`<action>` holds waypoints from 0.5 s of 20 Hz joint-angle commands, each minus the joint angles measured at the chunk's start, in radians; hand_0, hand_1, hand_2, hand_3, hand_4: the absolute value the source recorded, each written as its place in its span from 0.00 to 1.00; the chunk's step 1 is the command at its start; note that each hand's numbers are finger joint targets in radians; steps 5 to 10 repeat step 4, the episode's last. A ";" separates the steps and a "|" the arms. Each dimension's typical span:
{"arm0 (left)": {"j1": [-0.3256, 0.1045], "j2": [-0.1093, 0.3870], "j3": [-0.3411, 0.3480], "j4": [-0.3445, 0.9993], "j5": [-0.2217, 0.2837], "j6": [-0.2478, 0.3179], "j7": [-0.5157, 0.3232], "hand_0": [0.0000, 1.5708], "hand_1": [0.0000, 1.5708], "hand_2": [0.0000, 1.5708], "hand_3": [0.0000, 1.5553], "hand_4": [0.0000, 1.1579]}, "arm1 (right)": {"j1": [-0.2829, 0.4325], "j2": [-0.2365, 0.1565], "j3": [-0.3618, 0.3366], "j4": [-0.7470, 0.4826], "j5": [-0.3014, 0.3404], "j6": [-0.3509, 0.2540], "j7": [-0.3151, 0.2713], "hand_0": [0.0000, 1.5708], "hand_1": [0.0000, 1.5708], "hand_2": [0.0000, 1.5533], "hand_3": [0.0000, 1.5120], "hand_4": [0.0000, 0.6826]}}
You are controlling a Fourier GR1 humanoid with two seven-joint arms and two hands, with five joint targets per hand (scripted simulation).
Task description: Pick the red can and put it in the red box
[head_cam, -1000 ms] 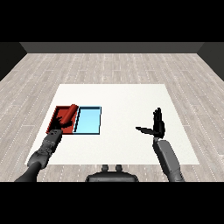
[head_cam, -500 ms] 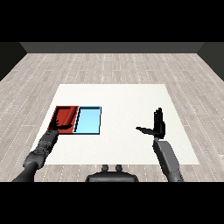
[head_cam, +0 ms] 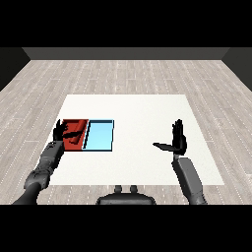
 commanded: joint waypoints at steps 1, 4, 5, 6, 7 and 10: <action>0.022 -0.019 0.053 -0.114 0.065 -0.112 -0.143 0.14 0.14 0.00 0.00 0.00 | 0.003 0.037 0.054 -0.006 0.030 0.011 -0.022 0.00 0.00 0.00 0.00 0.00; 0.061 -0.098 0.045 -0.227 0.087 -0.148 -0.214 0.00 0.00 0.00 0.00 0.00 | 0.050 -0.002 0.033 -0.031 0.006 0.065 -0.032 0.00 0.00 0.00 0.00 0.00; 0.061 -0.098 0.045 -0.227 0.087 -0.148 -0.214 0.00 0.00 0.00 0.00 0.00 | 0.050 -0.002 0.033 -0.031 0.006 0.065 -0.032 0.00 0.00 0.00 0.00 0.00; 0.061 -0.098 0.045 -0.227 0.087 -0.148 -0.214 0.00 0.00 0.00 0.00 0.00 | 0.050 -0.002 0.033 -0.031 0.006 0.065 -0.032 0.00 0.00 0.00 0.00 0.00; 0.061 -0.098 0.045 -0.227 0.087 -0.148 -0.214 0.00 0.00 0.00 0.00 0.00 | 0.050 -0.002 0.033 -0.031 0.006 0.065 -0.032 0.00 0.00 0.00 0.00 0.00; 0.061 -0.098 0.045 -0.227 0.087 -0.148 -0.214 0.00 0.00 0.00 0.00 0.00 | 0.050 -0.002 0.033 -0.031 0.006 0.065 -0.032 0.00 0.00 0.00 0.00 0.00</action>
